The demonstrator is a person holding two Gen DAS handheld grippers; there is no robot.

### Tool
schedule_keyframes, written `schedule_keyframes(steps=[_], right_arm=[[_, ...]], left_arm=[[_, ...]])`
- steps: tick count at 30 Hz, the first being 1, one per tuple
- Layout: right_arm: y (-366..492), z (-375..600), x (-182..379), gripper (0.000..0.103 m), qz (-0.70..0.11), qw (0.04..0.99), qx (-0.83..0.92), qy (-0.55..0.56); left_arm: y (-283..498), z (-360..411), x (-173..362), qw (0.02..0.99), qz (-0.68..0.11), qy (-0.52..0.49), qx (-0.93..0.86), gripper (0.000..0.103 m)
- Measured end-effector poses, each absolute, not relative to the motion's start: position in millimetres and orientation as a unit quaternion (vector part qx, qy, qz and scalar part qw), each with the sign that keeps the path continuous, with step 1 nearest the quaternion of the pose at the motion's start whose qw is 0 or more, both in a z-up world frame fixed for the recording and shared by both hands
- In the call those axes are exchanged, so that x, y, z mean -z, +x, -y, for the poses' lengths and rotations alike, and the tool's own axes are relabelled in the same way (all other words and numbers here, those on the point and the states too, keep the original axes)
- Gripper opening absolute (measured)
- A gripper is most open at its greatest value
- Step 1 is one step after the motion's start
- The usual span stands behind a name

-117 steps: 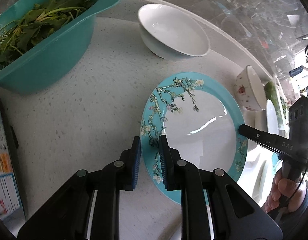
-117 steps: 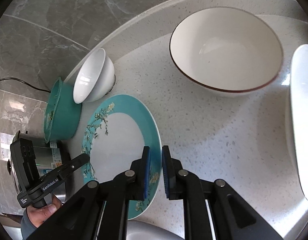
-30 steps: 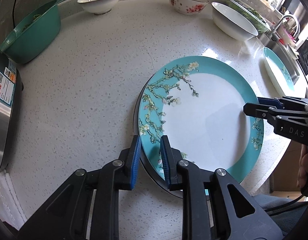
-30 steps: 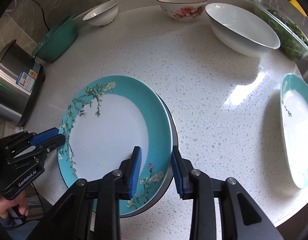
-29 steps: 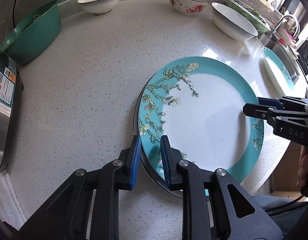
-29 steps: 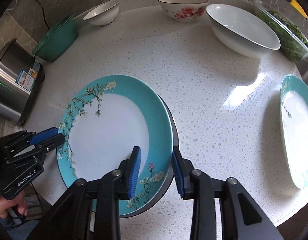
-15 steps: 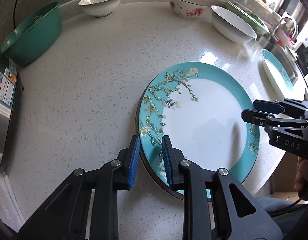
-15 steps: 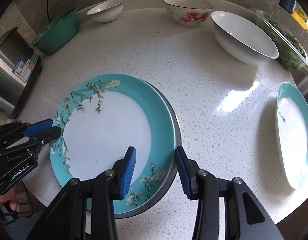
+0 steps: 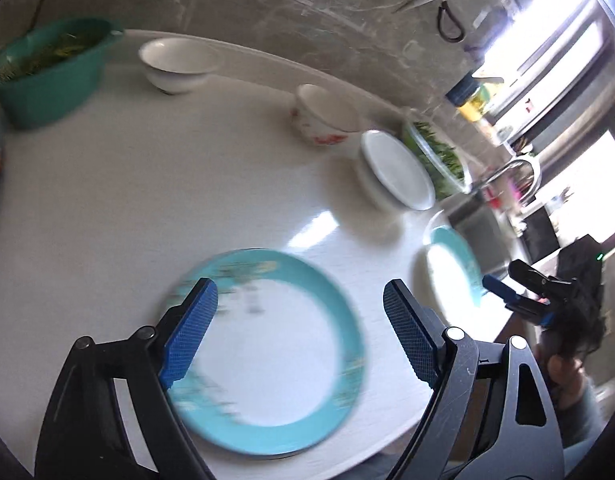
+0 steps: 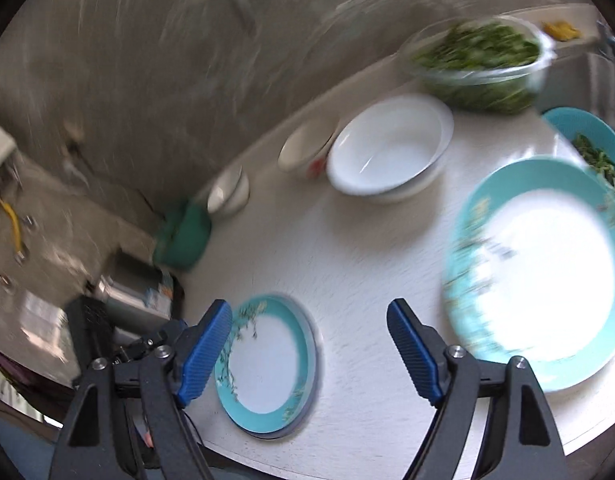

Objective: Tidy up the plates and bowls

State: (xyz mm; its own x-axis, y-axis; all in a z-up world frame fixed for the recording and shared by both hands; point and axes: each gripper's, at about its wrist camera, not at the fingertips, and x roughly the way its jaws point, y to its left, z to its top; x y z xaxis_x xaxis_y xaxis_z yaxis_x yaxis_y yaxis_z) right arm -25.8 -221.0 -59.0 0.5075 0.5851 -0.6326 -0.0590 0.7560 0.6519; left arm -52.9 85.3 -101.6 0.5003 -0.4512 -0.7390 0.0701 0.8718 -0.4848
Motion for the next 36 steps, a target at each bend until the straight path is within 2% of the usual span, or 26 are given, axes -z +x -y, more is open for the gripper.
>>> schedule_keyframes(steps=[5, 11, 16, 22, 24, 31, 34, 36], right_arm=[[-29, 312, 65, 0.089, -0.442, 0.820, -0.191, 0.309], [-17, 412, 100, 0.089, -0.460, 0.801, -0.191, 0.332], [-6, 458, 140, 0.084, -0.488, 0.755, -0.223, 0.376], [9, 465, 173, 0.077, -0.517, 0.717, -0.269, 0.383], [14, 464, 179, 0.077, -0.523, 0.707, -0.278, 0.386], [26, 465, 195, 0.070, -0.539, 0.679, -0.304, 0.396], [29, 462, 198, 0.061, -0.550, 0.671, -0.312, 0.386], [31, 463, 203, 0.056, -0.556, 0.665, -0.314, 0.387]], left_arm=[[-40, -15, 105, 0.833, -0.481, -0.212, 0.175, 0.084], [-24, 86, 113, 0.821, -0.493, -0.218, 0.191, 0.084], [-12, 152, 144, 0.790, -0.546, -0.198, 0.197, 0.084], [2, 172, 173, 0.775, -0.568, -0.201, 0.189, 0.081], [8, 172, 180, 0.770, -0.573, -0.210, 0.187, 0.075], [26, 188, 206, 0.741, -0.600, -0.218, 0.210, 0.075], [32, 202, 213, 0.730, -0.614, -0.207, 0.218, 0.074], [33, 209, 218, 0.726, -0.619, -0.202, 0.221, 0.050]])
